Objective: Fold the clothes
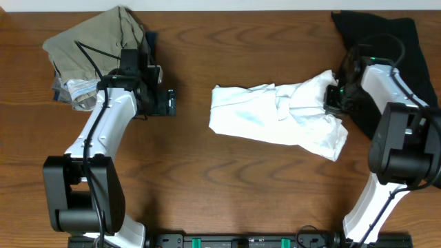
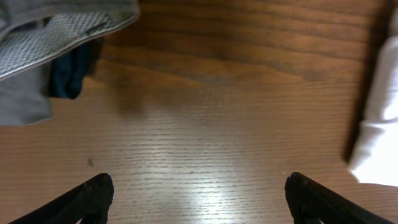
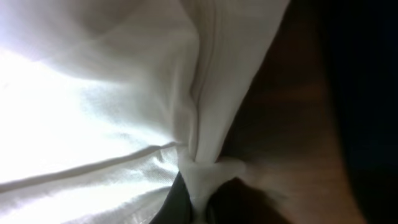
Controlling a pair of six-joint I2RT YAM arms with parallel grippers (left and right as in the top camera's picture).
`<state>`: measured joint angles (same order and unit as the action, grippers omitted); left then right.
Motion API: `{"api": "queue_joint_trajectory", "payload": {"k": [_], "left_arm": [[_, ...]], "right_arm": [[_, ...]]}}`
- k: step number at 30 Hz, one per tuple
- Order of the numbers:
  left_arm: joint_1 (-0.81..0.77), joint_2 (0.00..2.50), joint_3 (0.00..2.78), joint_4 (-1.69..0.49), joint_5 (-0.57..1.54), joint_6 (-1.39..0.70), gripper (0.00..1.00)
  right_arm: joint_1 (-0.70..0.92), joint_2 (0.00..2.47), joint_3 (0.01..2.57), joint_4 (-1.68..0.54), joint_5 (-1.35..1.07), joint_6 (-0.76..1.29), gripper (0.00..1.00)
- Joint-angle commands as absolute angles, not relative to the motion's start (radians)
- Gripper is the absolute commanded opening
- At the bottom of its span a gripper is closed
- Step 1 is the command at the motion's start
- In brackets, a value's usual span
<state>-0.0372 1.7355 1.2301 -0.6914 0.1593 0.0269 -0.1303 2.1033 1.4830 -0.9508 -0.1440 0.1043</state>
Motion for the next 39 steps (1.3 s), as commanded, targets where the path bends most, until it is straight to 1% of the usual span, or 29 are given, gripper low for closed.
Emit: {"api": "queue_joint_trajectory", "payload": {"k": [1, 7, 14, 17, 23, 28, 32, 33, 35, 36, 37, 38, 39], "left_arm": [[-0.034, 1.719, 1.250, -0.699, 0.114, 0.036, 0.89], [-0.034, 1.719, 1.250, -0.699, 0.114, 0.036, 0.89], [-0.034, 1.719, 1.250, -0.695, 0.114, 0.037, 0.89], [-0.034, 1.719, 1.250, -0.693, 0.110, 0.037, 0.89], [-0.032, 1.719, 1.250, -0.694, 0.110, 0.041, 0.89], [-0.029, 1.719, 1.249, -0.694, 0.110, 0.041, 0.89], [-0.029, 1.719, 1.249, -0.695, 0.110, 0.041, 0.89], [-0.029, 1.719, 1.249, -0.695, 0.110, 0.041, 0.89], [-0.029, 1.719, 1.249, -0.695, 0.110, 0.041, 0.89], [-0.029, 1.719, 1.249, -0.694, 0.110, 0.041, 0.89], [-0.029, 1.719, 1.249, -0.694, 0.103, 0.041, 0.89], [-0.029, 1.719, 1.249, -0.694, 0.091, 0.040, 0.89], [-0.028, 1.719, 1.249, -0.695, 0.084, 0.040, 0.89]], "right_arm": [[-0.130, 2.040, 1.538, -0.981, -0.197, 0.043, 0.01], [-0.079, 1.919, 1.607, -1.055, -0.308, 0.009, 0.01], [0.128, 1.814, 1.642, -1.048, -0.330, 0.042, 0.01], [0.239, 1.813, 1.642, -0.986, -0.330, 0.079, 0.01], [0.403, 1.834, 1.642, -0.855, -0.329, 0.135, 0.01], [0.508, 1.872, 1.642, -0.805, -0.326, 0.142, 0.01], [0.554, 1.926, 1.642, -0.791, -0.326, 0.142, 0.01], [0.563, 1.941, 1.642, -0.785, -0.334, 0.142, 0.04], [0.579, 1.972, 1.642, -0.772, -0.377, 0.141, 0.21], [0.585, 1.983, 1.642, -0.769, -0.392, 0.139, 0.25], [0.591, 1.990, 1.642, -0.769, -0.403, 0.125, 0.34], [0.596, 1.992, 1.642, -0.772, -0.410, 0.114, 0.37], [0.598, 1.992, 1.642, -0.775, -0.420, 0.105, 0.38]]}}
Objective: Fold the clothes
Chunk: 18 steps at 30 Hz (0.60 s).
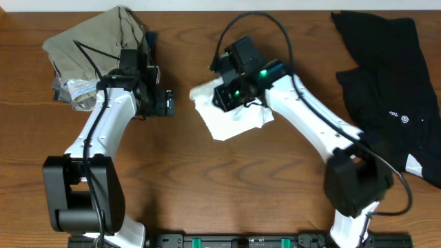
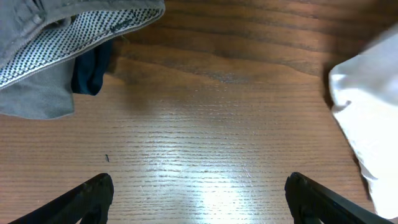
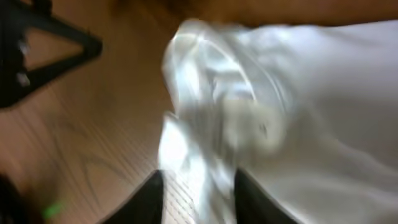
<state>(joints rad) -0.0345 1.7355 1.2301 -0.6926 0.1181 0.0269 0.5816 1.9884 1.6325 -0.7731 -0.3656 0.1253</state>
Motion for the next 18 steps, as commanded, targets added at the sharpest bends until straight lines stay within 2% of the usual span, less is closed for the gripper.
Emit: {"api": "queue_joint_trajectory", "payload": {"k": [1, 5, 9, 12, 18], "left_arm": [[-0.024, 1.719, 1.249, -0.694, 0.084, 0.040, 0.89], [0.003, 1.719, 1.249, -0.694, 0.085, 0.039, 0.89], [0.031, 1.719, 1.249, -0.695, 0.093, 0.025, 0.89], [0.033, 1.719, 1.249, -0.694, 0.107, 0.025, 0.89], [0.033, 1.719, 1.249, -0.692, 0.123, 0.025, 0.89]], "right_arm": [[0.599, 1.990, 1.643, -0.778, -0.439, 0.087, 0.40], [0.594, 1.961, 1.670, -0.835, -0.466, 0.044, 0.49], [0.577, 1.934, 1.701, -0.940, -0.297, 0.044, 0.56], [0.561, 1.938, 1.700, -1.002, -0.189, 0.044, 0.56], [0.553, 1.983, 1.698, -0.993, -0.167, 0.047, 0.56]]}}
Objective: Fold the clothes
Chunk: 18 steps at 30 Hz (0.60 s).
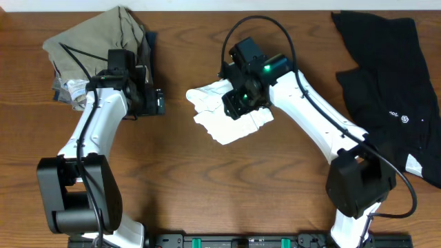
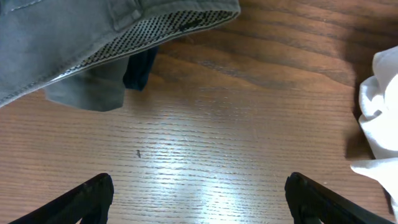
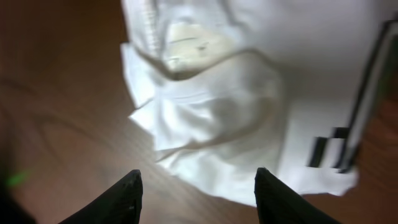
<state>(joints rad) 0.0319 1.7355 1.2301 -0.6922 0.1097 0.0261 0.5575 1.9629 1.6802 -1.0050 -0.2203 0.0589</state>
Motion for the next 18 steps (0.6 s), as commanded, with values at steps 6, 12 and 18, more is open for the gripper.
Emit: {"api": "queue_joint_trajectory", "payload": {"k": [6, 12, 18], "left_arm": [[0.033, 1.719, 1.249, -0.692, 0.123, 0.025, 0.89], [0.033, 1.719, 1.249, -0.691, 0.123, 0.025, 0.89], [0.033, 1.719, 1.249, -0.691, 0.123, 0.025, 0.89]], "right_arm": [[0.560, 2.060, 1.698, -0.956, -0.153, 0.051, 0.53], [0.570, 2.090, 1.698, -0.955, -0.078, 0.052, 0.40], [0.574, 2.087, 1.702, -0.972, -0.067, 0.060, 0.18]]}}
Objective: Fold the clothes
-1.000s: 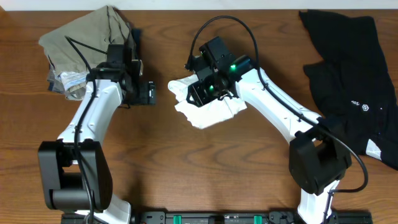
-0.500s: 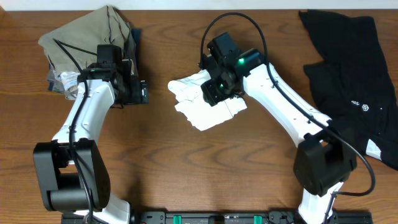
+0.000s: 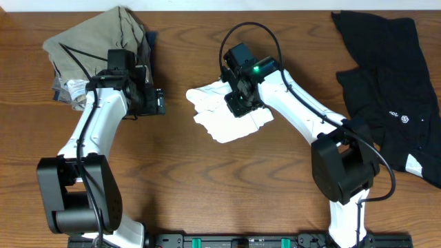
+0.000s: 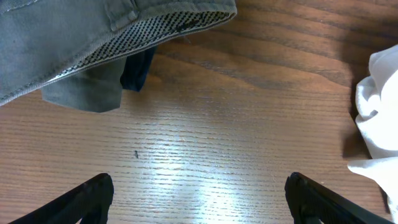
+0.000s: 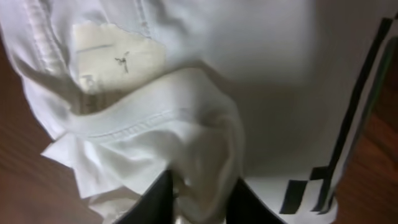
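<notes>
A white garment lies bunched in a heap at the table's middle, with a label and black stripes showing in the right wrist view. My right gripper sits on the heap's upper right. Its jaws stand close together around a raised fold of the white cloth. My left gripper hangs open over bare wood, between the white heap and a khaki garment.
A black garment lies spread at the back right corner. The khaki garment with a mesh lining sits piled at the back left, and a dark blue piece sticks out from under it. The table's front half shows bare wood.
My right gripper's jaws stood wide apart over the white heap; now they are narrowed onto a fold of it, lower on the cloth. The left arm and the heap have barely shifted.
The white garment lay stretched across the middle right, my right gripper shut on its right end near the black garment. Then that end was over at the left and the cloth was bunched. Then the gripper was open above the heap, and now it pinches a fold.
</notes>
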Controlling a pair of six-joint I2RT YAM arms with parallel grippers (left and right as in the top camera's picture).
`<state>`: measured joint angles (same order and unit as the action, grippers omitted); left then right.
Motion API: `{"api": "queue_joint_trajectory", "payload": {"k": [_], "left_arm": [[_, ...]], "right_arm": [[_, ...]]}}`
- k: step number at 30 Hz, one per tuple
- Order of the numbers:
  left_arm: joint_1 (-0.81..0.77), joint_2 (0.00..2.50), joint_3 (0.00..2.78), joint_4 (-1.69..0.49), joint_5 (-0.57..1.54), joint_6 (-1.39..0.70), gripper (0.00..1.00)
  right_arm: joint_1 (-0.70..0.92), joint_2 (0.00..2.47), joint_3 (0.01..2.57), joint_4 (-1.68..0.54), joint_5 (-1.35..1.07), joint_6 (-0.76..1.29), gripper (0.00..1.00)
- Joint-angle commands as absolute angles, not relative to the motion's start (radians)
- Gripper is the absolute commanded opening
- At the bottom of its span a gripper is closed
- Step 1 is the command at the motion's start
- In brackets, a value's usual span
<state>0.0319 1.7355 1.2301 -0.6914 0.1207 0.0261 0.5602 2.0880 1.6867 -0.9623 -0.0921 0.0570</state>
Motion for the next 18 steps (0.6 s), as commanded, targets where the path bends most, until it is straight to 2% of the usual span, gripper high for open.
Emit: {"api": "queue_joint_trajectory", "payload": {"k": [1, 6, 13, 14, 17, 18], "left_arm": [[0.033, 1.719, 1.249, -0.691, 0.123, 0.025, 0.89], [0.034, 1.719, 1.249, -0.682, 0.122, 0.025, 0.89], [0.035, 1.719, 1.249, -0.664, 0.122, 0.025, 0.89], [0.035, 1.719, 1.249, -0.663, 0.122, 0.025, 0.89], [0.036, 1.719, 1.249, -0.661, 0.118, 0.025, 0.89], [0.038, 1.719, 1.249, -0.661, 0.118, 0.025, 0.89]], "right_arm": [[0.577, 2.085, 1.703, -0.980, -0.075, 0.060, 0.15], [0.615, 2.072, 1.705, -1.033, -0.205, 0.059, 0.04], [0.757, 2.071, 1.705, -1.082, -0.257, 0.047, 0.06], [0.772, 2.071, 1.705, -1.087, -0.249, 0.047, 0.08], [0.801, 2.071, 1.704, -1.105, -0.224, 0.047, 0.43], [0.805, 2.071, 1.704, -1.108, -0.224, 0.047, 0.46]]}}
